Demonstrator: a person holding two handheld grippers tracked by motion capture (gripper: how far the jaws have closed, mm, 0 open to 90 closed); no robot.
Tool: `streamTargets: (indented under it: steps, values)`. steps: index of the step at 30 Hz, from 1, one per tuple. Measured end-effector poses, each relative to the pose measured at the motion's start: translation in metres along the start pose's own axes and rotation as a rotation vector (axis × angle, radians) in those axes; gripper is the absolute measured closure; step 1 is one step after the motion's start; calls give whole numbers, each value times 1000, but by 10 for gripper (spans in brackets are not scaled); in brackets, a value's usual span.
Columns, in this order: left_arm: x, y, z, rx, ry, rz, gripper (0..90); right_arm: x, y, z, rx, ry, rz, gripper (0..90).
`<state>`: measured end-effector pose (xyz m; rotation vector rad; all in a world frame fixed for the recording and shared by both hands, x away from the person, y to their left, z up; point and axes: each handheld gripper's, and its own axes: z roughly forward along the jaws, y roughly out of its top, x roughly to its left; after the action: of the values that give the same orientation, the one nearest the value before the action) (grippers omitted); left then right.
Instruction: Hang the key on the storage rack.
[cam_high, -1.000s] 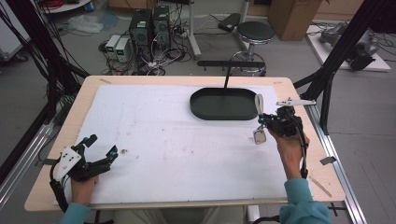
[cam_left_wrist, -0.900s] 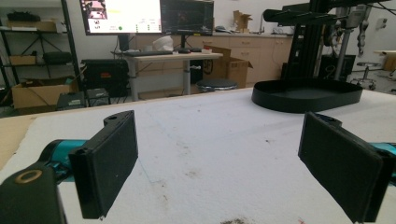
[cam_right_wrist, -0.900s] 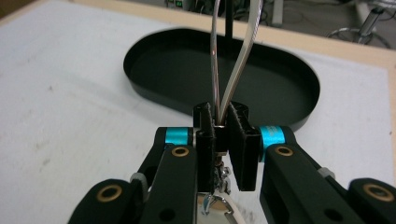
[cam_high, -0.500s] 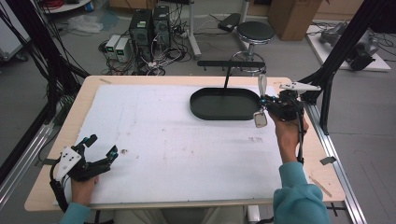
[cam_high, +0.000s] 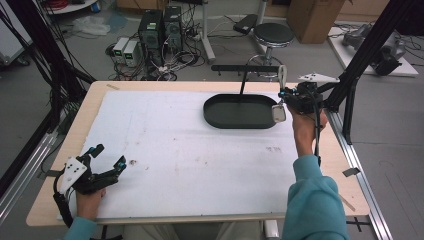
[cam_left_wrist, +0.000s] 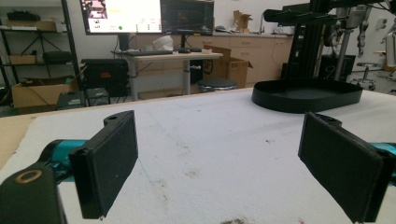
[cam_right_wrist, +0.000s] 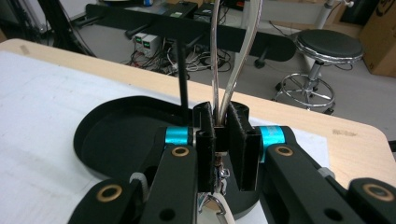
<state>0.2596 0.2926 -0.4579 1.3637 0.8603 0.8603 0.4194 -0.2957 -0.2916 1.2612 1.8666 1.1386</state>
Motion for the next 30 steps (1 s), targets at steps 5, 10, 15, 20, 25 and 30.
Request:
streamTargets:
  steps: [5, 10, 15, 20, 25, 30]
  values:
    - [0, 0, 0, 1, 0, 1, 124, -5, 3, 7, -3, -6, 12, 824]
    - [0, 0, 0, 2, -1, 1, 124, -10, 2, 19, 18, -29, 16, 823]
    - [0, 0, 0, 2, 0, 5, 124, -13, 3, 29, 27, -46, 20, 823]
    - [0, 0, 0, 3, 1, 7, 124, -13, 4, 37, 34, -63, 25, 823]
    - [0, 0, 0, 5, 0, 5, 124, -15, 2, 45, 45, -68, 34, 823]
    - [0, 0, 0, 5, 1, 5, 124, -17, -1, 54, 53, -84, 44, 823]
